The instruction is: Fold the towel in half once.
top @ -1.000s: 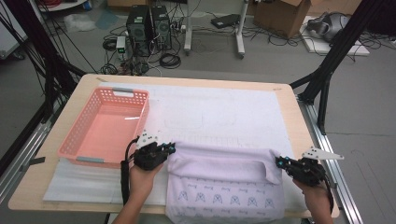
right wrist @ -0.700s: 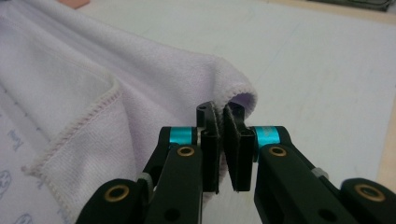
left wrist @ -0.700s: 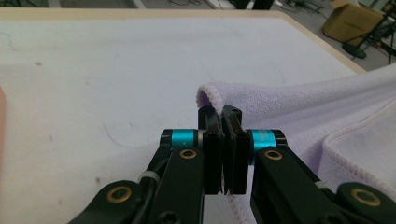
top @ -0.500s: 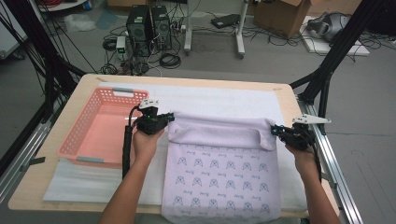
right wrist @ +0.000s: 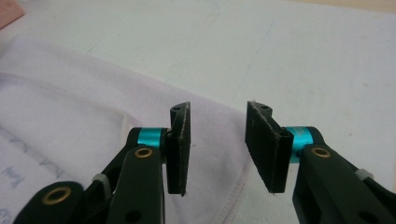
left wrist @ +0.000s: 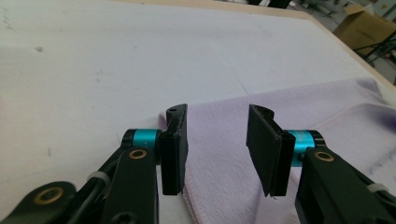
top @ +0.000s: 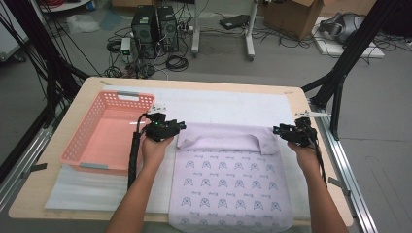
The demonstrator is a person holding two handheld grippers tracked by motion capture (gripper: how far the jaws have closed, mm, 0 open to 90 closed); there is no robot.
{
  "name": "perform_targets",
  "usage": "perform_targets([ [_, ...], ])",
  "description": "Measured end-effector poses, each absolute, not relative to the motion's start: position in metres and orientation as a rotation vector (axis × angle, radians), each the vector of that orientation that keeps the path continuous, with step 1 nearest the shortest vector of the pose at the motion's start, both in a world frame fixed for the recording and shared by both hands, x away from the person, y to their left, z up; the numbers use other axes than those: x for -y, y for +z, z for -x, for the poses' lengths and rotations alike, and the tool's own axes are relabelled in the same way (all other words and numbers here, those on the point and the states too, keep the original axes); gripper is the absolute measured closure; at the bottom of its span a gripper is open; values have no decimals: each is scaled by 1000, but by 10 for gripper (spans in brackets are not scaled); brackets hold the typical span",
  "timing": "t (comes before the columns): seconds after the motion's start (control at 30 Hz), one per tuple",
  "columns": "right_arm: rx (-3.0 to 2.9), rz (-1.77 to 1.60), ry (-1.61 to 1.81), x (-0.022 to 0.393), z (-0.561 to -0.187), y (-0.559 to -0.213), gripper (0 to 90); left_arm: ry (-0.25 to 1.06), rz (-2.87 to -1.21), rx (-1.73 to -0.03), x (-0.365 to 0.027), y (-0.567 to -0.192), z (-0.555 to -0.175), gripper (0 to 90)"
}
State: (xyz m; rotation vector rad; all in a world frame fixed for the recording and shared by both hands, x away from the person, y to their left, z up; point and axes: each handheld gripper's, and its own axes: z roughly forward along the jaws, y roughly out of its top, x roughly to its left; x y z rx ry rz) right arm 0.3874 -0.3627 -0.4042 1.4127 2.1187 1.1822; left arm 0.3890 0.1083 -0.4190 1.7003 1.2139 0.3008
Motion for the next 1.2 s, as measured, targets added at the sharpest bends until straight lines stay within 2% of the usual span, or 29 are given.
perform_targets([
  [0.07, -2125, -1421, 1211, 364, -383, -403, 546, 269, -1737, -1194, -106, -420, -387, 510],
  [0.27, -2217, -1383, 1241, 354, -368, -405, 450, 244, -1769, -1101, -92, -420, -377, 434],
  [0.33, -2241, -1369, 1249, 349, -362, -408, 415, 226, -1763, -1107, -90, -427, -373, 442],
  [0.43, -2272, -1305, 1232, 338, -353, -414, 412, 222, -1797, -1126, -88, -440, -366, 472],
  [0.53, -2315, -1258, 1170, 328, -348, -420, 408, 244, -1891, -1139, -86, -448, -363, 620],
  [0.63, -2357, -1204, 1087, 319, -344, -427, 463, 290, -1911, -1137, -84, -447, -361, 785],
  [0.67, -2366, -1188, 1037, 317, -343, -430, 527, 300, -1905, -1135, -84, -446, -360, 821],
  [0.77, -2338, -1165, 957, 319, -342, -433, 774, 299, -1905, -1124, -83, -444, -358, 844],
  [0.8, -2326, -1174, 977, 322, -342, -433, 812, 300, -1908, -1114, -84, -442, -357, 848],
  [0.87, -2303, -1186, 1002, 328, -341, -431, 835, 303, -1890, -1097, -84, -439, -353, 849],
  [1.2, -2297, -1200, 1158, 361, -314, -425, 838, 282, -1821, -1015, -95, -438, -320, 851],
])
